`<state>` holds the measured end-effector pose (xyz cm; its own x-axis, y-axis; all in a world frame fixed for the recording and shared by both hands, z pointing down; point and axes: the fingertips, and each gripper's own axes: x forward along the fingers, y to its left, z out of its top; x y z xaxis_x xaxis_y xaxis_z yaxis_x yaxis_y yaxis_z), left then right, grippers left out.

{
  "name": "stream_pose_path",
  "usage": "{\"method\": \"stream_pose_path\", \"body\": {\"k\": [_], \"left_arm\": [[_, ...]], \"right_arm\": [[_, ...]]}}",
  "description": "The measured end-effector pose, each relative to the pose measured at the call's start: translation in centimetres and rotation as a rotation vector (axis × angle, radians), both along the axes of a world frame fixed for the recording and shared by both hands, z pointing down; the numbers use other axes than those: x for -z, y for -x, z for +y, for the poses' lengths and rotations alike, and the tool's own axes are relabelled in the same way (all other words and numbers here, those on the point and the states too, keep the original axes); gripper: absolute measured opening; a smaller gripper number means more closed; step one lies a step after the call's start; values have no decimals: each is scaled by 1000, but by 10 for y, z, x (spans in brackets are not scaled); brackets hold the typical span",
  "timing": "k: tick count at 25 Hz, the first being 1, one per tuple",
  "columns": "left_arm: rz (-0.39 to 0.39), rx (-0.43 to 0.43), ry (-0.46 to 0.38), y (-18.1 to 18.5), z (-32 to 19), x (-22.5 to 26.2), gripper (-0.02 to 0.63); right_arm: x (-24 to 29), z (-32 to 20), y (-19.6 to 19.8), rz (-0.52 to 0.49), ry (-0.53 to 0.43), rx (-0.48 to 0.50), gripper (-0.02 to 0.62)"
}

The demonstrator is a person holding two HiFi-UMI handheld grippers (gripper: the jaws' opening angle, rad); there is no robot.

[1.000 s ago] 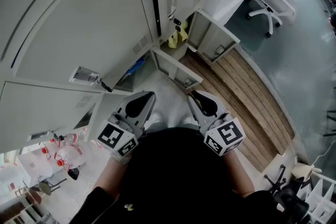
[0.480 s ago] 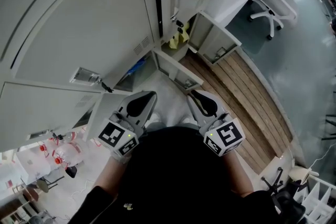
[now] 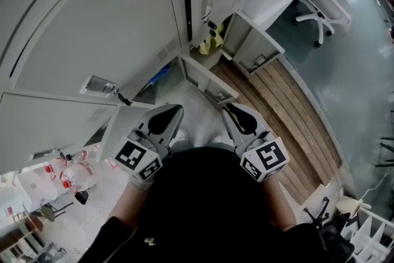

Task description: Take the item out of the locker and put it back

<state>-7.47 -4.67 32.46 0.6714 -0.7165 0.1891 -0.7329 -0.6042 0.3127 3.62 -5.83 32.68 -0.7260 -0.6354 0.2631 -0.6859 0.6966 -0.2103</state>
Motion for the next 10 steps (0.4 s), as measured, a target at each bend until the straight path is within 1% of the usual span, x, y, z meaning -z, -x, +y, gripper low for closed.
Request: {"method": "stream_pose_path", "body": {"k": [10], "left_arm": [[0, 11, -10, -3, 4, 2, 12]], "right_arm": [[-3, 4, -5, -2, 7, -2, 48]]}}
